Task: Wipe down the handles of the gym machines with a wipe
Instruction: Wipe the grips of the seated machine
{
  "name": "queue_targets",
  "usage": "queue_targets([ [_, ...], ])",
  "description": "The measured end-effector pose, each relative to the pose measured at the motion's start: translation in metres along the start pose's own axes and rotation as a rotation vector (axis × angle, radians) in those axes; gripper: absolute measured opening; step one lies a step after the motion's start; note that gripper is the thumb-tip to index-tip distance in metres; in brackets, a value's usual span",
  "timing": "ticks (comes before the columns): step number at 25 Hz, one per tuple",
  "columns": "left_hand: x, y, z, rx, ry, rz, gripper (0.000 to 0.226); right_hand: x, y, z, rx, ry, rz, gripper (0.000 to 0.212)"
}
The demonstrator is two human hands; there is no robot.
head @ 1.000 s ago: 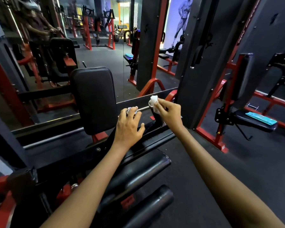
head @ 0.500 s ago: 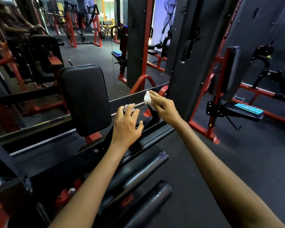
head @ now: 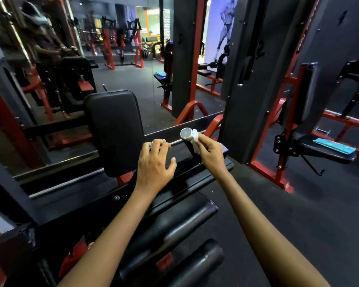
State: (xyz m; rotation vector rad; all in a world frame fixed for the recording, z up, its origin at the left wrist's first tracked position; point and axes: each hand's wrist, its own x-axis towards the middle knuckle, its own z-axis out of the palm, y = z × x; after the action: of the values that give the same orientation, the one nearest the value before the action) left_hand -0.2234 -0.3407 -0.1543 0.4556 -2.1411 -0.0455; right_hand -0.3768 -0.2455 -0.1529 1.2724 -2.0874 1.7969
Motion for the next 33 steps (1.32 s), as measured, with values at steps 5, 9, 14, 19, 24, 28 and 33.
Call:
queue_targets([
  [5, -0.005, 0.006, 0.006, 0.064, 0.036, -0.057, 0.030, -0.013, 0.010, 0.002, 0.033, 0.024, -0.107, 0.034],
  [9, -0.004, 0.011, 0.005, 0.044, 0.044, -0.106, 0.026, -0.007, 0.031, -0.008, -0.042, -0.034, -0.079, 0.023],
  [14, -0.001, 0.022, 0.004, -0.023, 0.072, -0.227, 0.014, 0.006, 0.004, -0.006, 0.168, -0.035, -0.161, 0.024],
  [19, -0.005, 0.028, 0.006, 0.052, 0.044, -0.246, 0.019, 0.001, 0.055, -0.017, 0.023, -0.113, -0.150, 0.014],
  [24, -0.004, 0.030, 0.007, 0.070, 0.109, -0.290, 0.016, 0.025, 0.023, -0.017, -0.007, -0.050, -0.247, 0.009],
  [28, -0.002, 0.035, 0.011, 0.099, 0.142, -0.297, 0.014, 0.022, 0.026, -0.010, 0.085, -0.039, -0.313, 0.009],
  [33, -0.003, 0.035, 0.017, 0.159, 0.184, -0.298, 0.012, 0.022, 0.058, -0.020, 0.074, -0.094, -0.190, 0.004],
])
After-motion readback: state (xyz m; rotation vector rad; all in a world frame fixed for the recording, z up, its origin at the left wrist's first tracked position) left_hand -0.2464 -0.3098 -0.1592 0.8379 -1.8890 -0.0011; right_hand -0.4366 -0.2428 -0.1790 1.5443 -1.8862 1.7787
